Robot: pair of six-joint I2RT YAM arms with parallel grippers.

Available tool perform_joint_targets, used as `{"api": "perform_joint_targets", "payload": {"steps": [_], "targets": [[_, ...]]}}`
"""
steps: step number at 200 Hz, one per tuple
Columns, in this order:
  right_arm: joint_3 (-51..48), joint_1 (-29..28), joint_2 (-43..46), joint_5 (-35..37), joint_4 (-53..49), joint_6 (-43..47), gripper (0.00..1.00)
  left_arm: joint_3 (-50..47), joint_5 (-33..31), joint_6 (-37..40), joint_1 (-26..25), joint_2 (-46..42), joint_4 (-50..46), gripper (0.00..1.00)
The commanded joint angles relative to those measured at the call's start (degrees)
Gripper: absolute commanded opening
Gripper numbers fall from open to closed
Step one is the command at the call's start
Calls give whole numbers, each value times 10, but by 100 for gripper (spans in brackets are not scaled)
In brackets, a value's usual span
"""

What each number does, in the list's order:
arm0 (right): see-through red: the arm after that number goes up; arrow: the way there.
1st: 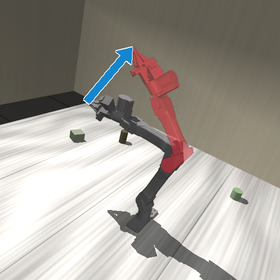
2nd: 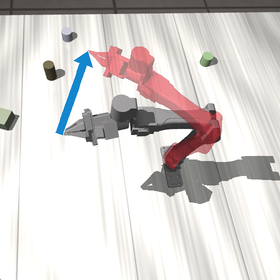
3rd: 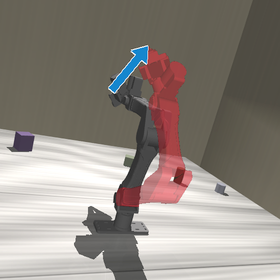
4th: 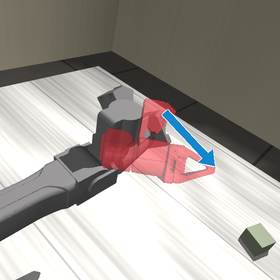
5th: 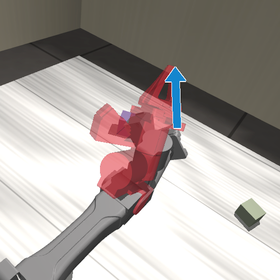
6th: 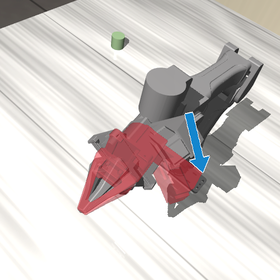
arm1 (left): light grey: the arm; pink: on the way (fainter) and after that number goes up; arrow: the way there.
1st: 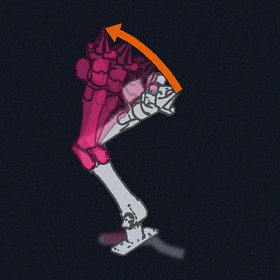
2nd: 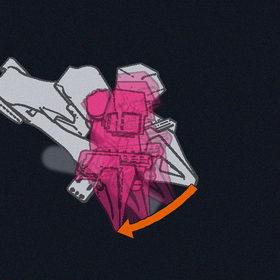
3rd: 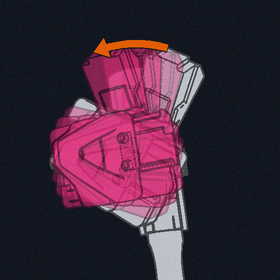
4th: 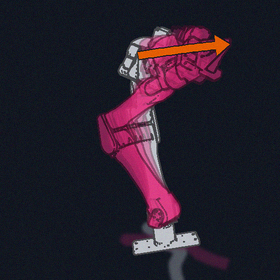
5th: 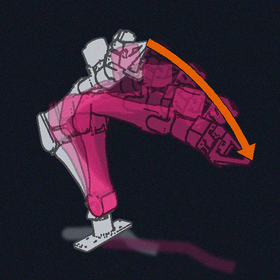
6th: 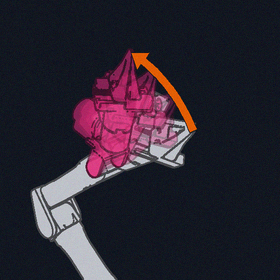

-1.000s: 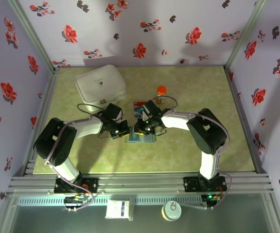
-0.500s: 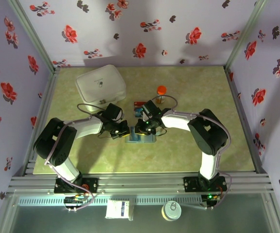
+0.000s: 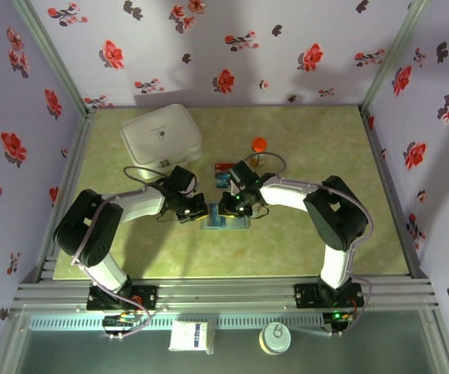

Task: Take the credit cards out of the card holder

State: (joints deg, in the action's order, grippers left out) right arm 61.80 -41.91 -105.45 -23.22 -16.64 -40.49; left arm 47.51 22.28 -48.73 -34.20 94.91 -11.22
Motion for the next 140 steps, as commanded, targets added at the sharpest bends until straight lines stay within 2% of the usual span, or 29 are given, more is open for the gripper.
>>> {"api": "perform_joint_targets", "payload": {"steps": [1, 53, 140], "targets": [[-7, -1, 26, 7, -13, 9, 24, 8, -11, 1, -6, -16, -27, 3], [-30, 2, 51, 20, 0, -10, 25, 44, -8, 11, -14, -1, -42, 2], [-48, 9, 41, 9, 29, -30, 26, 40, -18, 20, -19, 31, -46, 0]]}}
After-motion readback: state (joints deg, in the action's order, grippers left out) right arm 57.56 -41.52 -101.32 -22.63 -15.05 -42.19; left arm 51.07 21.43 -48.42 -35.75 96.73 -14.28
